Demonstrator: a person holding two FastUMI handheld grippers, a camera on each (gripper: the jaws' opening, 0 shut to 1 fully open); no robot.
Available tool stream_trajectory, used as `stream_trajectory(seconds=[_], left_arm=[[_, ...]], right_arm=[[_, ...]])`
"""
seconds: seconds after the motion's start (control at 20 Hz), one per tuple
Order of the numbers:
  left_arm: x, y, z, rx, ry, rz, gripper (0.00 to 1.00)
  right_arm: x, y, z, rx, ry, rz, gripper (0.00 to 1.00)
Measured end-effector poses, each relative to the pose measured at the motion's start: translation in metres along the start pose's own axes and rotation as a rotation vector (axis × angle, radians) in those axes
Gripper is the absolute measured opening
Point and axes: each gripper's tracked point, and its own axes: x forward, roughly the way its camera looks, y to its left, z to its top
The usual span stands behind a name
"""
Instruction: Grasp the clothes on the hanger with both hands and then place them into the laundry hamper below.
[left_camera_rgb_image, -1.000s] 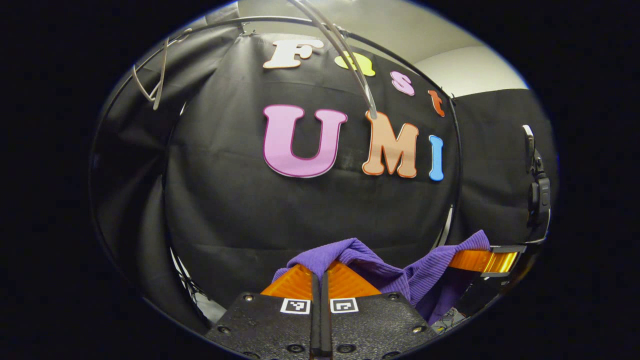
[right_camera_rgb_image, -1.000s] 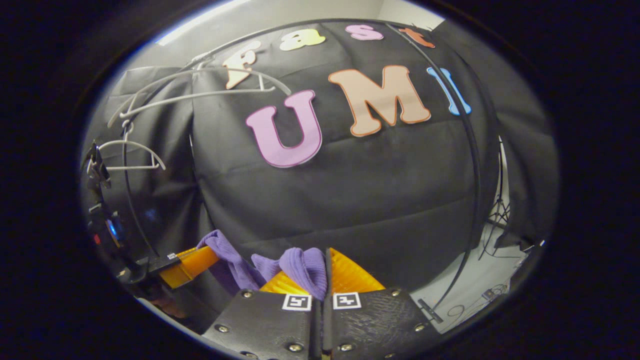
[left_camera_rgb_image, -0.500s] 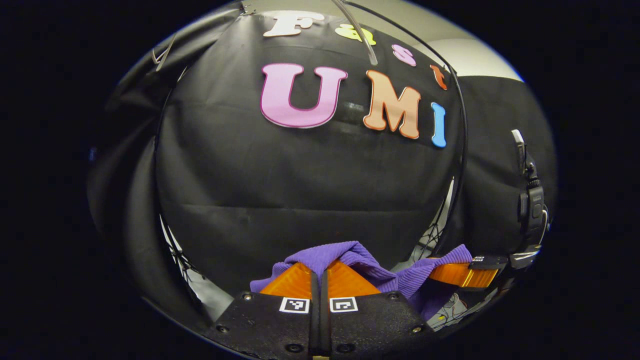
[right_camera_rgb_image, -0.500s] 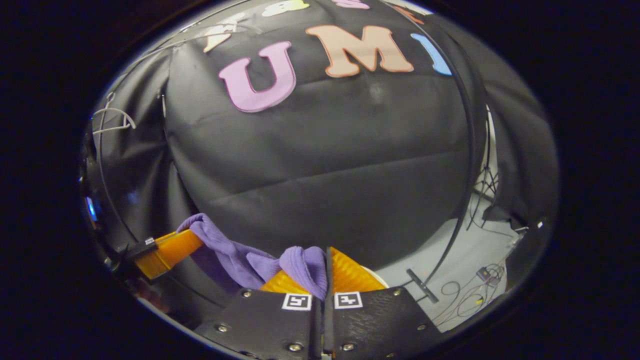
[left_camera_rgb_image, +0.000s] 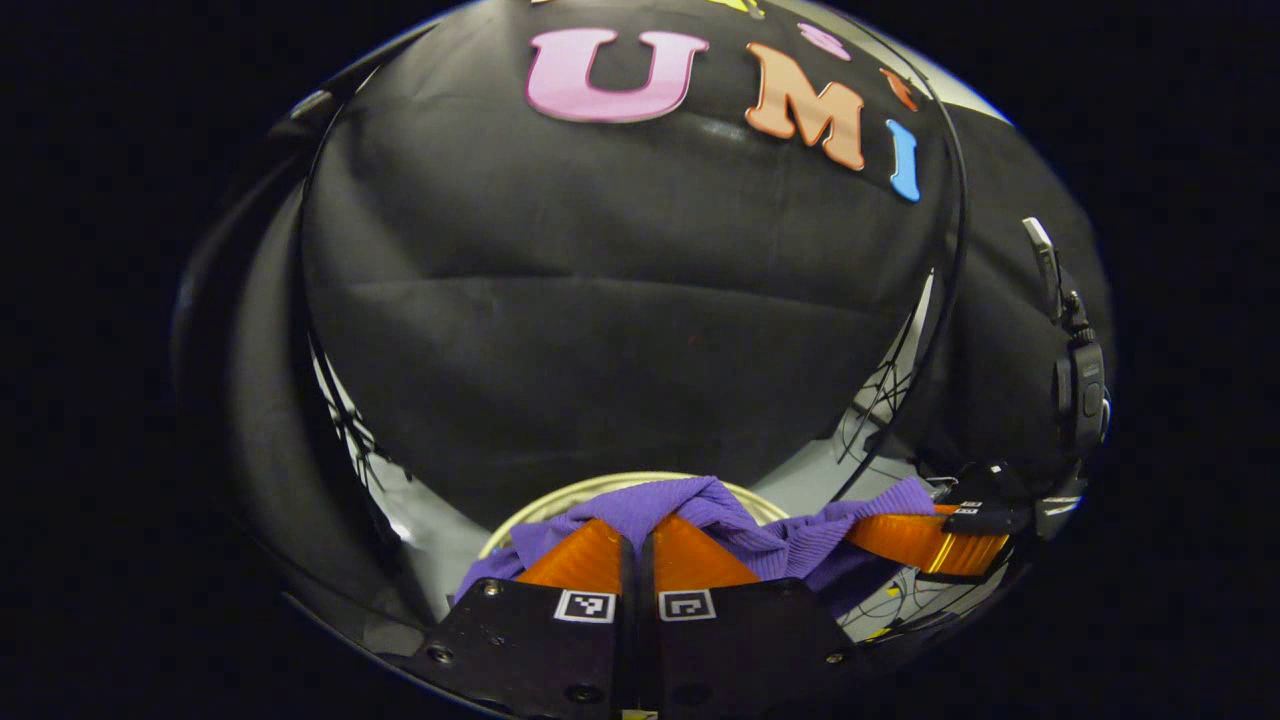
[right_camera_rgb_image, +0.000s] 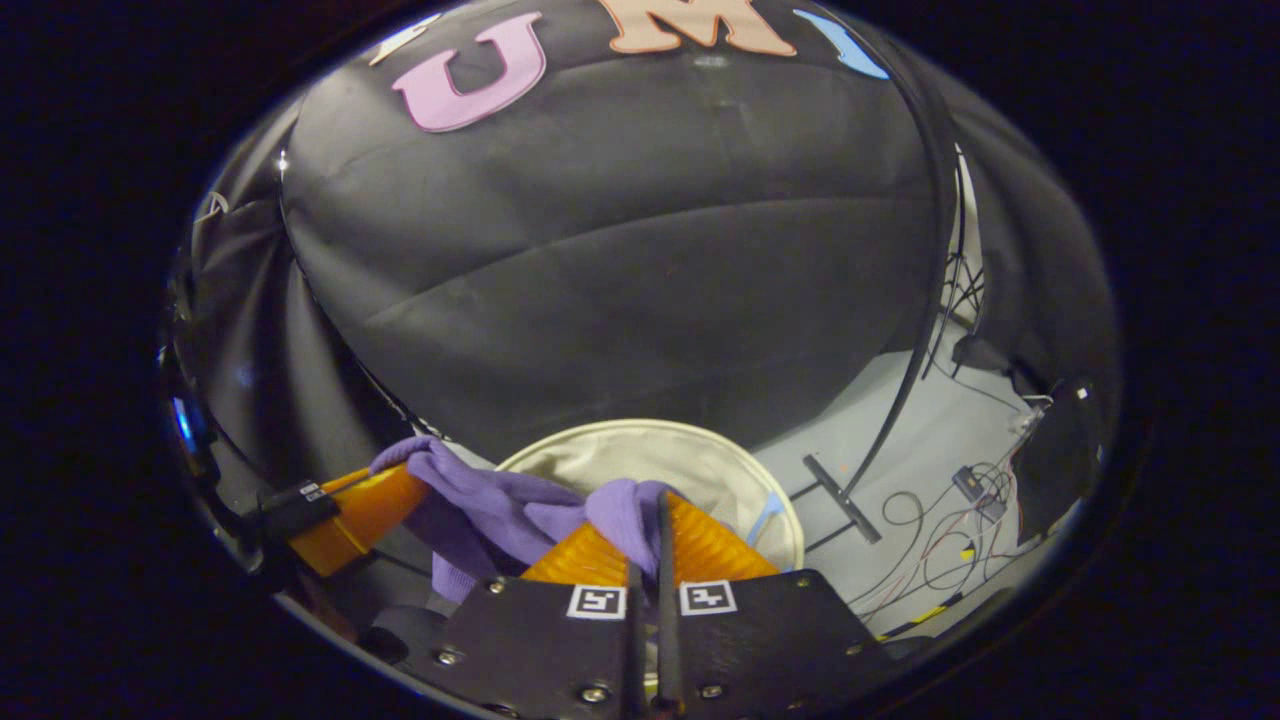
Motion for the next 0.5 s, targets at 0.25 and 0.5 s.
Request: stream_trajectory(seconds=[0.25,0.5], left_arm=[[0.004,0.014,-0.040,-0.027,0.125,0.048,0.39],[-0.007,0.029,-0.021,-0.018,0.073,0.083,1.00]], right_arm=[[-0.001,-0.005,-0.017,-0.025,0.044,0.003,0.40],[-0.004,-0.009,-0.024,-0.062,0.050,-0.021,0.99]])
